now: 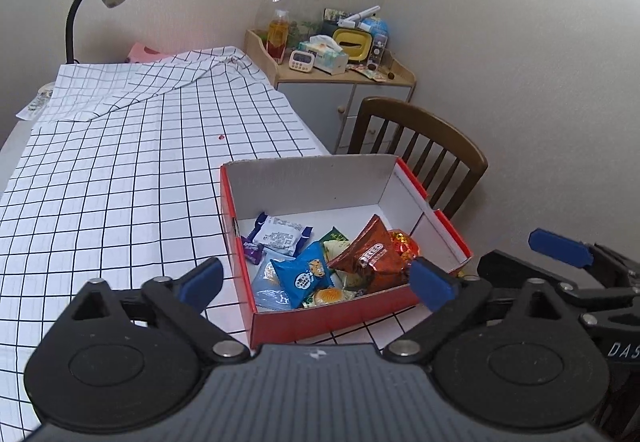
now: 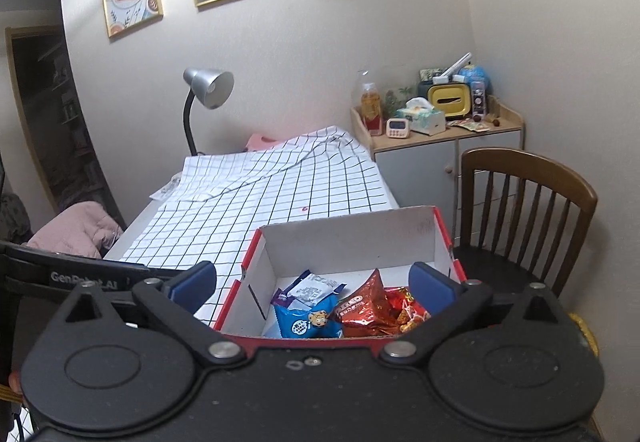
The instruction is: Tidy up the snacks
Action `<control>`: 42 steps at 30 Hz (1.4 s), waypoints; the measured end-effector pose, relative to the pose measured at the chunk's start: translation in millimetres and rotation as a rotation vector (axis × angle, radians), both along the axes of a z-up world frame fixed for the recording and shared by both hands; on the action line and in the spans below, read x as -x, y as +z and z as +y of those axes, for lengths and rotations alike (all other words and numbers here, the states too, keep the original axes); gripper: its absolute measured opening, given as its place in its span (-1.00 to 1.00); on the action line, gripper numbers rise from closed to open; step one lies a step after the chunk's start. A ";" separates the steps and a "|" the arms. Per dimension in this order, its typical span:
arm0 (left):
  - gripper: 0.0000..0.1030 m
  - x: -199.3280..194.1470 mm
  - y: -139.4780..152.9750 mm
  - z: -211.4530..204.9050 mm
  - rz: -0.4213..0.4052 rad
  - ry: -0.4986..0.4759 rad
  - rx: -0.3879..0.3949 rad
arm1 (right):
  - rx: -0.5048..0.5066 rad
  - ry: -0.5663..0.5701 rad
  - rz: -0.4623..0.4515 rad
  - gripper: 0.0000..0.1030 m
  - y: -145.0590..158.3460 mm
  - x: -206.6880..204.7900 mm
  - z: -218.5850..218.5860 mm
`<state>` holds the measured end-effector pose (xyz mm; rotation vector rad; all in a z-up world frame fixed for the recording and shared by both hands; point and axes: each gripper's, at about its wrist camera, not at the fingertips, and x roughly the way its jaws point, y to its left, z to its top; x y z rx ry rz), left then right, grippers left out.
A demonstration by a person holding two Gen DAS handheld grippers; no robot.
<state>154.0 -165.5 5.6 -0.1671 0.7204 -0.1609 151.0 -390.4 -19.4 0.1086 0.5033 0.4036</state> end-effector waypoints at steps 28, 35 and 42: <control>0.95 16.6 12.3 -23.1 -0.011 0.061 -0.039 | 0.013 -0.056 0.011 0.99 5.5 17.9 -14.4; 0.95 16.6 11.8 -23.0 -0.006 0.061 -0.032 | 0.015 -0.049 0.023 0.99 6.6 15.7 -15.2; 0.96 14.2 12.5 -24.4 -0.009 0.061 -0.037 | 0.021 -0.048 0.030 0.99 6.6 13.0 -14.4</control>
